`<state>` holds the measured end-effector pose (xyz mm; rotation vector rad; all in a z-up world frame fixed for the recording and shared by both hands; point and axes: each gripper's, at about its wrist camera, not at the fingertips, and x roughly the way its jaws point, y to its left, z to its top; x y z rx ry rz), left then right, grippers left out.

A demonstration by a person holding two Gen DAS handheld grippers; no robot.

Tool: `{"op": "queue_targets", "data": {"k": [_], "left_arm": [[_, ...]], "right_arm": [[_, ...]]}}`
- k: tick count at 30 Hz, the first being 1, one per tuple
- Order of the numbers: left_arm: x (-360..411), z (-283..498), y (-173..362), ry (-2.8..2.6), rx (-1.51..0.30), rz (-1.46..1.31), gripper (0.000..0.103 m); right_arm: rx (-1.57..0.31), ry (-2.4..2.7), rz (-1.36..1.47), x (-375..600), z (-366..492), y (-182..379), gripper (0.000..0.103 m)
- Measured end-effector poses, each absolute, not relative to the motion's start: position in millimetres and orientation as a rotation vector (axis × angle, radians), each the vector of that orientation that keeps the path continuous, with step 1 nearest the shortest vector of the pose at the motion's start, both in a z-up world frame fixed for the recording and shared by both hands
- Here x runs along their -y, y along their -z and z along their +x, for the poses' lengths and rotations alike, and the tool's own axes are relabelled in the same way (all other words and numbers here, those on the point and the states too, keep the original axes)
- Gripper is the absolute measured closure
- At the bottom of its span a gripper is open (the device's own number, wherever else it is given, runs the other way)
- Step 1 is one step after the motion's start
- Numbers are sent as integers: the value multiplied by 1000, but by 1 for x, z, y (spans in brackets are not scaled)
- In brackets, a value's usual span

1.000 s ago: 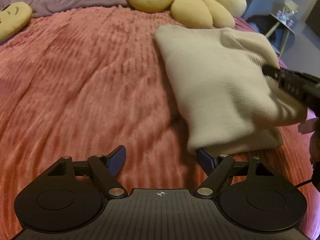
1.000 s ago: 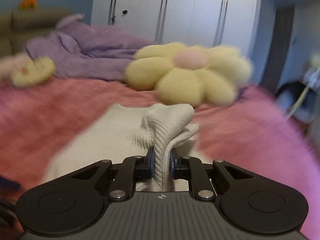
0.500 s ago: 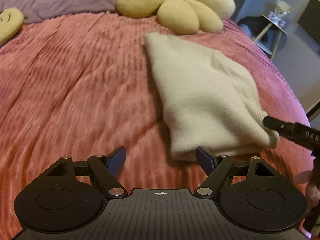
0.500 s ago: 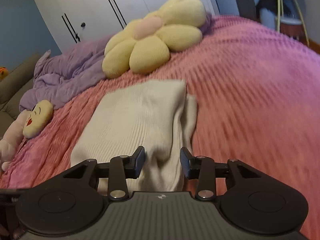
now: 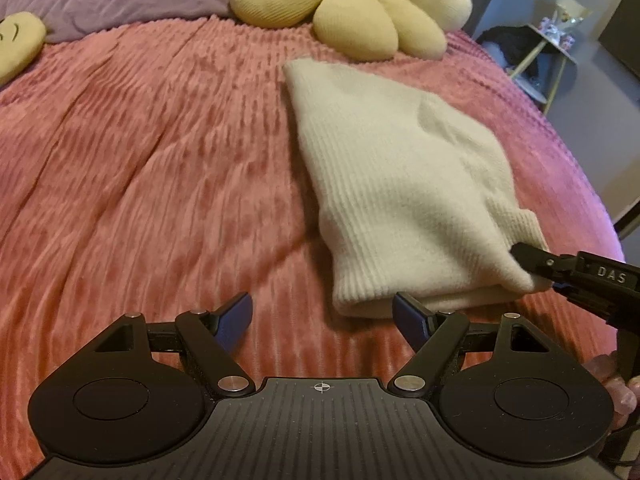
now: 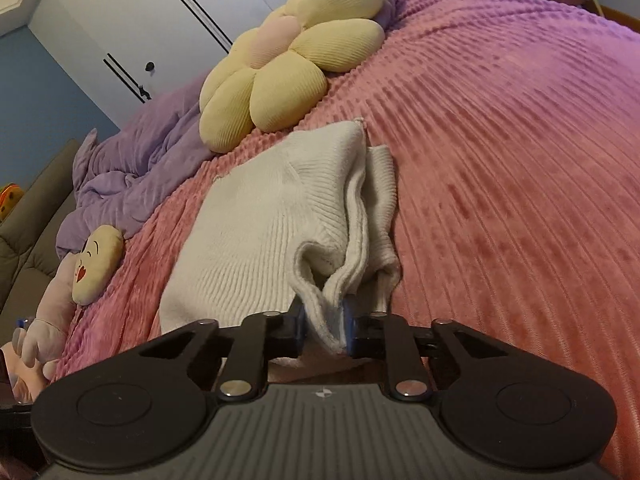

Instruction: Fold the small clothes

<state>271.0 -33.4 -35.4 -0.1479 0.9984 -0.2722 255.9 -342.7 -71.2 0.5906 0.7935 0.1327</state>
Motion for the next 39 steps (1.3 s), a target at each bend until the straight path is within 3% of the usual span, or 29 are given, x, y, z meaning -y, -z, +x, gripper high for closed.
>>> {"op": "queue_targets", "data": {"k": [7, 12, 15, 17, 18, 22, 25, 29, 30, 36, 39], "left_arm": [[28, 278, 30, 330, -973, -151, 46], [17, 283, 31, 316, -978, -192, 76], [11, 278, 32, 356, -981, -252, 73], [15, 272, 30, 380, -971, -236, 46], [17, 271, 29, 398, -964, -245, 40], [21, 283, 34, 426, -1000, -366, 38], [24, 296, 43, 424, -1038, -428, 42], [26, 304, 48, 416, -1060, -403, 84], [20, 304, 48, 429, -1054, -430, 84], [-10, 301, 55, 408, -1067, -402, 85], [-15, 297, 42, 386, -1040, -347, 82]], "right_arm": [[-726, -200, 816, 360, 245, 69, 89], [-754, -170, 804, 363, 244, 78, 89], [-768, -165, 781, 362, 243, 81, 88], [-763, -175, 786, 362, 243, 80, 84], [-763, -179, 789, 363, 244, 80, 83], [-766, -190, 806, 363, 246, 79, 78], [-775, -194, 808, 361, 248, 79, 77], [-785, -199, 727, 352, 252, 73, 81], [-774, -208, 707, 350, 251, 70, 86], [-770, -179, 614, 353, 248, 74, 86], [-836, -97, 488, 347, 246, 78, 58]]}}
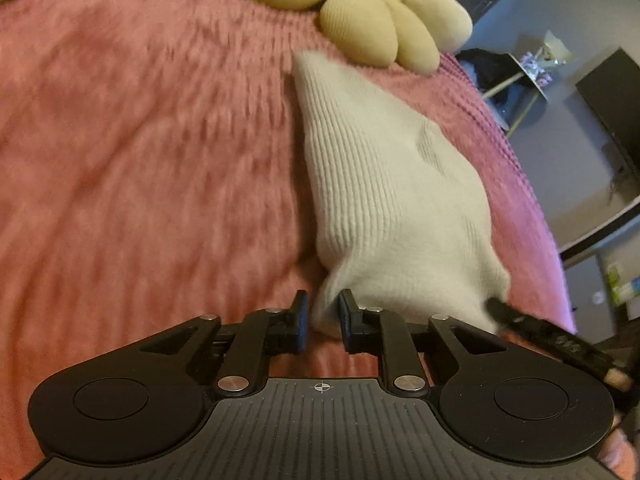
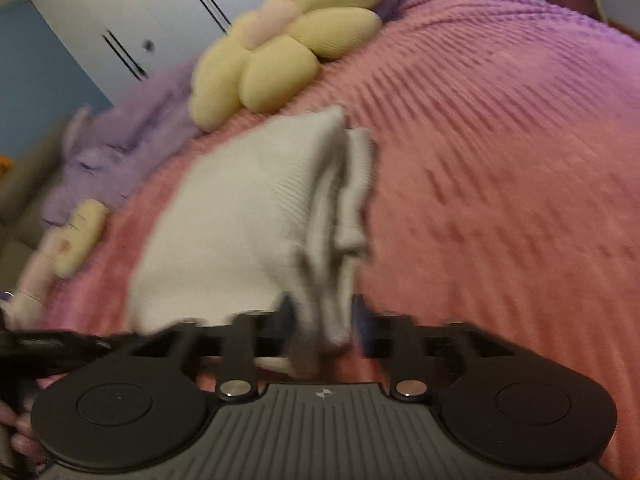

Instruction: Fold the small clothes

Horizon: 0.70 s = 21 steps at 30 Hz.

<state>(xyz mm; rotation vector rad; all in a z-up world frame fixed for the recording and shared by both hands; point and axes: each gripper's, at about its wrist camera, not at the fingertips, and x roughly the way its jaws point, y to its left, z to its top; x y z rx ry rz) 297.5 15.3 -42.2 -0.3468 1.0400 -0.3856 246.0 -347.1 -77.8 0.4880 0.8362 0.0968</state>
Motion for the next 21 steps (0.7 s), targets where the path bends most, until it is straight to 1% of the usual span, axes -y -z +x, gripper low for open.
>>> {"op": "queue_targets", "data": {"k": [1, 3, 5, 8, 10, 13, 15, 16, 17, 19, 21], "left_arm": [[-14, 296, 34, 366, -1015, -300, 81], [-11, 297, 17, 345, -952, -257, 75], [-2, 303, 5, 363, -911, -261, 61], [21, 314, 3, 365, -898, -211, 60], [33, 323, 13, 355, -929, -180, 65], [40, 331, 28, 338, -979, -171, 64], [43, 333, 40, 339, -988, -128, 63], [44, 333, 46, 342, -987, -117, 61], [44, 333, 52, 339, -988, -108, 55], [41, 337, 60, 323, -1003, -138, 48], [38, 337, 58, 309, -1016, -175, 48]], "right_arm": [[-806, -88, 468, 346, 243, 72, 58], [-709, -88, 444, 344, 236, 56, 58], [-640, -100, 406, 336, 239, 41, 58], [-641, -183, 288, 303, 261, 32, 63], [-647, -272, 247, 282, 274, 35, 69], [-696, -255, 129, 261, 291, 55, 72], [-736, -237, 102, 259, 295, 69, 72], [-736, -234, 85, 260, 295, 74, 72], [-728, -241, 73, 259, 293, 78, 72], [-725, -251, 61, 261, 292, 83, 72], [-732, -253, 42, 258, 294, 84, 72]]}}
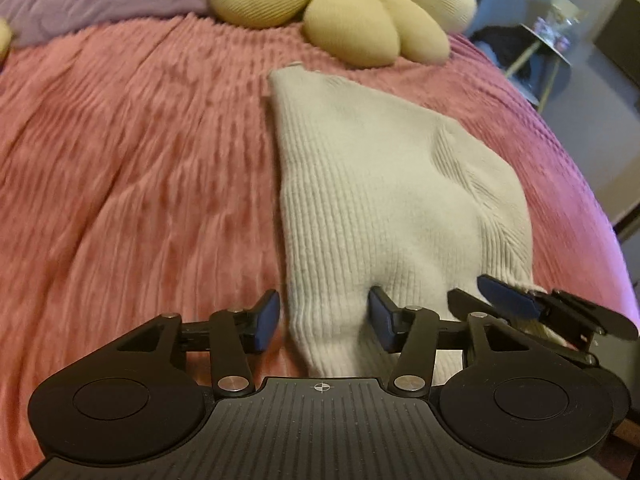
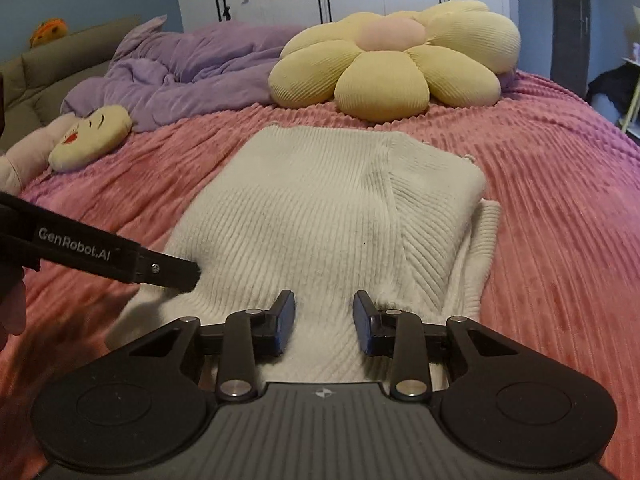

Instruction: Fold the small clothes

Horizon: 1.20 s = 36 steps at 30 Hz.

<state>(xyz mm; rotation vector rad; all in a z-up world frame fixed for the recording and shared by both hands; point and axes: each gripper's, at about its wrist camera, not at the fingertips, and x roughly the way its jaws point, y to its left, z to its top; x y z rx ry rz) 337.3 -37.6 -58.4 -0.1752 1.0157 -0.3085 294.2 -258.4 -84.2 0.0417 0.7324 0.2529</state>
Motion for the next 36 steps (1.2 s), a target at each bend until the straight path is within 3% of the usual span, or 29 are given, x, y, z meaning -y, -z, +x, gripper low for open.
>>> {"op": "queue_targets", "data": {"k": [5, 11, 13, 16, 18, 20, 21, 22, 36], "left_arm": [[39, 328, 30, 324, -990, -142, 58], [54, 335, 19, 331, -955, -108, 58], [59, 341, 29, 317, -982, -97, 55], [62, 343, 42, 295, -991, -76, 40], [55, 342, 43, 294, -996, -118, 40], [44, 340, 38, 304, -994, -162, 40], [39, 339, 35, 307, -986, -172, 40], [33, 339, 33, 302, -976, -184, 41], [16, 377, 74, 446, -1065, -509, 36]], "right_arm": [[-726, -245, 38, 261, 294, 59, 72], [-717, -102, 45, 284, 301, 62, 69], [-736, -101, -33, 280, 301, 79, 68], [-723, -107, -59, 278, 300, 82, 68], [-737, -107, -36, 281, 302, 78, 68], [-745, -107, 14, 288, 299, 70, 61], [-743, -102, 50, 294, 294, 66, 47], [-735, -96, 99, 303, 290, 63, 43], [-836, -182, 593, 363, 319, 100, 41]]}}
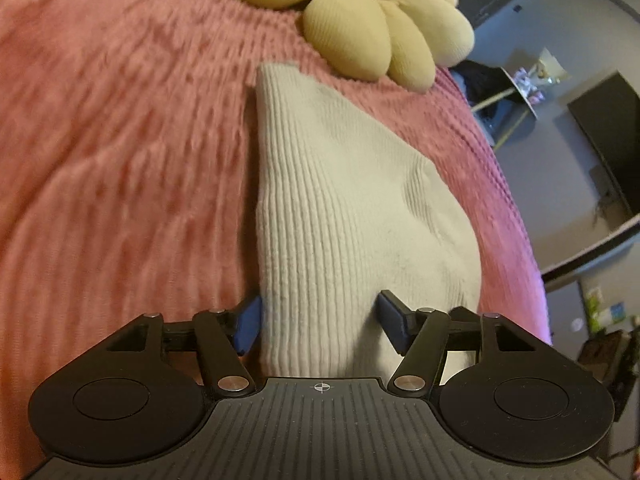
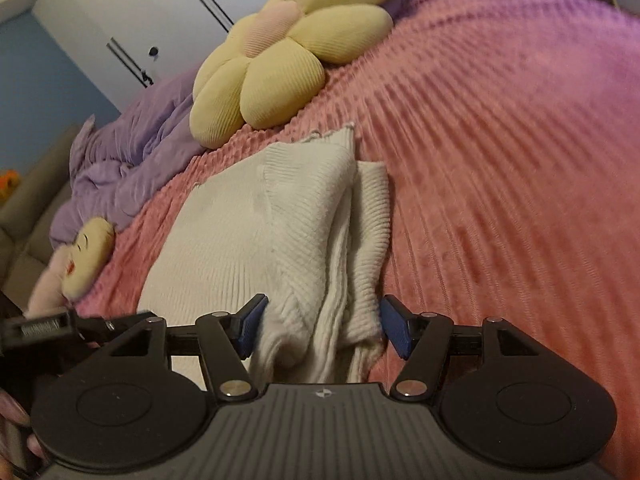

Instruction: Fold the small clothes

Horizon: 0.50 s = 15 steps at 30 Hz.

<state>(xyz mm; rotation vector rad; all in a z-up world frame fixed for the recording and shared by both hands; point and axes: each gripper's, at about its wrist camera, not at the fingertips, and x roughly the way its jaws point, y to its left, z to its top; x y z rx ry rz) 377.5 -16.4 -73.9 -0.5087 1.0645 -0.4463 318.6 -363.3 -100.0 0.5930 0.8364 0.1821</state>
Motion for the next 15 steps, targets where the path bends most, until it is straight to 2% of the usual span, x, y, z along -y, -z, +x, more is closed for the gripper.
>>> {"op": "queue_targets", "data": {"k": [1, 4, 8, 10, 15], "left_arm": [[17, 381, 77, 451, -1065, -536, 33], [18, 393, 85, 471, -1077, -593, 33], [25, 399, 82, 454, -1077, -560, 54], [23, 396, 71, 467, -1050, -547, 58], [-3, 370, 29, 486, -953, -527, 58]], "right_arm": [[-839, -188, 623, 365, 323, 104, 41], [-837, -201, 673, 367, 334, 109, 43], [-846, -212, 677, 364, 345, 113, 61], [-842, -224, 643, 356, 346, 106, 65], [-811, -318, 551, 322, 337, 75, 67]]}}
